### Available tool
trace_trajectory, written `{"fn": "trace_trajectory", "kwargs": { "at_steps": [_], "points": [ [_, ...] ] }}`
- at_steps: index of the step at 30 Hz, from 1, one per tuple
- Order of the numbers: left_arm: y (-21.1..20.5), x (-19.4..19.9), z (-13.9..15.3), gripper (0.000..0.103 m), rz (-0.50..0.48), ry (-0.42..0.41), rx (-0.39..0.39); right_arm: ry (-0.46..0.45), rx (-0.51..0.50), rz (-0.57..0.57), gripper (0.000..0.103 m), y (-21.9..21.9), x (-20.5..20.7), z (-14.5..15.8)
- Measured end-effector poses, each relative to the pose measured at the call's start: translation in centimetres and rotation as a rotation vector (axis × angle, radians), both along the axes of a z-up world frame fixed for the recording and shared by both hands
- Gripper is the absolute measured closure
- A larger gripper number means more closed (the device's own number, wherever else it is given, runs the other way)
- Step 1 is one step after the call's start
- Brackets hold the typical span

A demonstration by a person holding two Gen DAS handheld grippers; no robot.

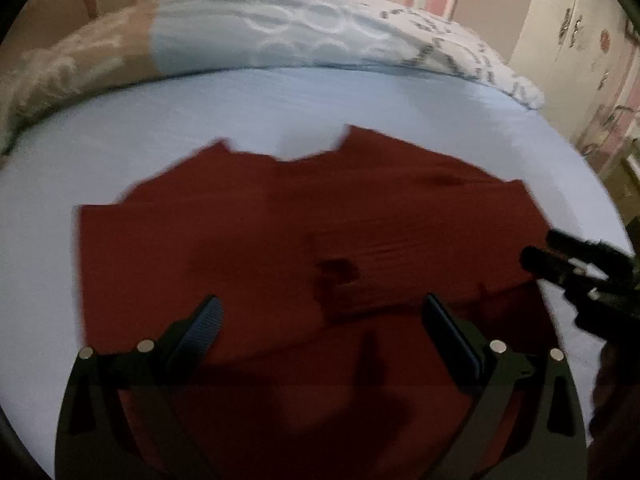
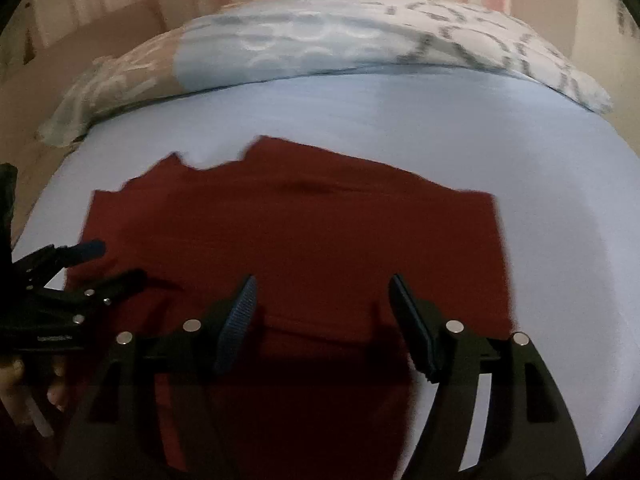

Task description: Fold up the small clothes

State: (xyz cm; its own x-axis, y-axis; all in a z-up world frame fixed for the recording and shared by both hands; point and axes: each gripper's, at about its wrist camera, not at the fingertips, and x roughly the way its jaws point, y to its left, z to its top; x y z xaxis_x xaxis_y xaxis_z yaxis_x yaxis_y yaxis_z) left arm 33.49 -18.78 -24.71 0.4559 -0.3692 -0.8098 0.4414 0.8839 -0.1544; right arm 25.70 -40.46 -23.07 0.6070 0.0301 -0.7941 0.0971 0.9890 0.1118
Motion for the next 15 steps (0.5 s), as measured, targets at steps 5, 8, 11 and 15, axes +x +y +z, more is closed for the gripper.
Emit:
{"fn": "trace_trajectory", "kwargs": {
  "at_steps": [5, 8, 11, 15],
  "points": [
    [-3.0, 0.8, -0.8, 0.012, -0.028, 0.045, -0.058, 0.001, 0.000, -0.036, 0.034, -2.0, -1.1, -0.9],
    [-4.6, 1.0, -1.0, 0.052, -0.077, 0.058, -0.054, 0.012, 0.025, -0.064, 0.032, -3.1, -1.7, -1.6],
    [-5.8, 1.0, -0.6, 0.073, -0.118, 0.008, 0.010, 0.021, 0.040, -0.072, 0.030, -3.6, -1.9, -2.2],
    [-5.1, 1.8, 0.1, 0.094, -0.123, 0.003, -0.018, 0.007, 0.037, -0.150, 0.023, -5.1, -2.0, -2.3]
  ]
}}
